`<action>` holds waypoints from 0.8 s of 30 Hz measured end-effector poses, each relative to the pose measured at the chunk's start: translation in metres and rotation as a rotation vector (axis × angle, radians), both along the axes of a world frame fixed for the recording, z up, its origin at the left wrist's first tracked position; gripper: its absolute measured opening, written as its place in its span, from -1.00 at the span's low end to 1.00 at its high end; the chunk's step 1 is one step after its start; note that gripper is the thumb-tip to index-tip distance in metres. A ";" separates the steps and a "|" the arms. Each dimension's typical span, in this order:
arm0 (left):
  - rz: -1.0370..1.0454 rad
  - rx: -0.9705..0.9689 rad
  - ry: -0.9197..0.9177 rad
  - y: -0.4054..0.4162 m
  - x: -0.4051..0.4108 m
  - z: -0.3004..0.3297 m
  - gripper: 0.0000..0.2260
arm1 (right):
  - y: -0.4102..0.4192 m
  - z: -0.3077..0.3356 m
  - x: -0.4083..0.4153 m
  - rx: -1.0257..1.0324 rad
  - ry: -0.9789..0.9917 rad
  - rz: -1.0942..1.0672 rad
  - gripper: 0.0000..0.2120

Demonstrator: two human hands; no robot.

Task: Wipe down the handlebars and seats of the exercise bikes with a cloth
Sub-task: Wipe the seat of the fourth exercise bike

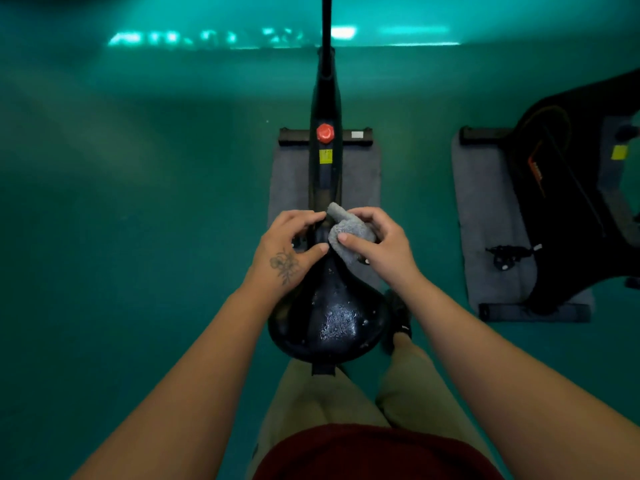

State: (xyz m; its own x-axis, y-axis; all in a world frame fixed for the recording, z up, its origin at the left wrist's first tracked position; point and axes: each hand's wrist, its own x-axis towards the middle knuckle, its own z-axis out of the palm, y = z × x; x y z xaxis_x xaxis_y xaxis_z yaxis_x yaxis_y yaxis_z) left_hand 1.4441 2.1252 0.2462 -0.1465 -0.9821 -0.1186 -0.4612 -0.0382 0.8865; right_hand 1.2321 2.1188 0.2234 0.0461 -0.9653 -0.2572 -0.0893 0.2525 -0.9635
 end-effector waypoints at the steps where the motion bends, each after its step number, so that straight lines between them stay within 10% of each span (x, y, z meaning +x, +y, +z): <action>1: -0.010 0.001 0.000 0.000 0.001 0.001 -0.54 | 0.000 0.002 0.004 0.009 -0.009 -0.003 -0.66; 24: 0.011 0.052 -0.019 -0.004 0.006 0.003 -0.51 | 0.011 -0.012 0.023 0.119 -0.062 -0.111 -0.71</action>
State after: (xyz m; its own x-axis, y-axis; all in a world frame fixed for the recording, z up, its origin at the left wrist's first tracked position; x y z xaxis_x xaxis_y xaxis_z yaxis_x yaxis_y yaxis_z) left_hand 1.4498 2.1217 0.2496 -0.1326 -0.9761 -0.1723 -0.4775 -0.0894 0.8741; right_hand 1.2547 2.1301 0.2115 -0.0401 -0.9282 -0.3699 0.0043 0.3700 -0.9290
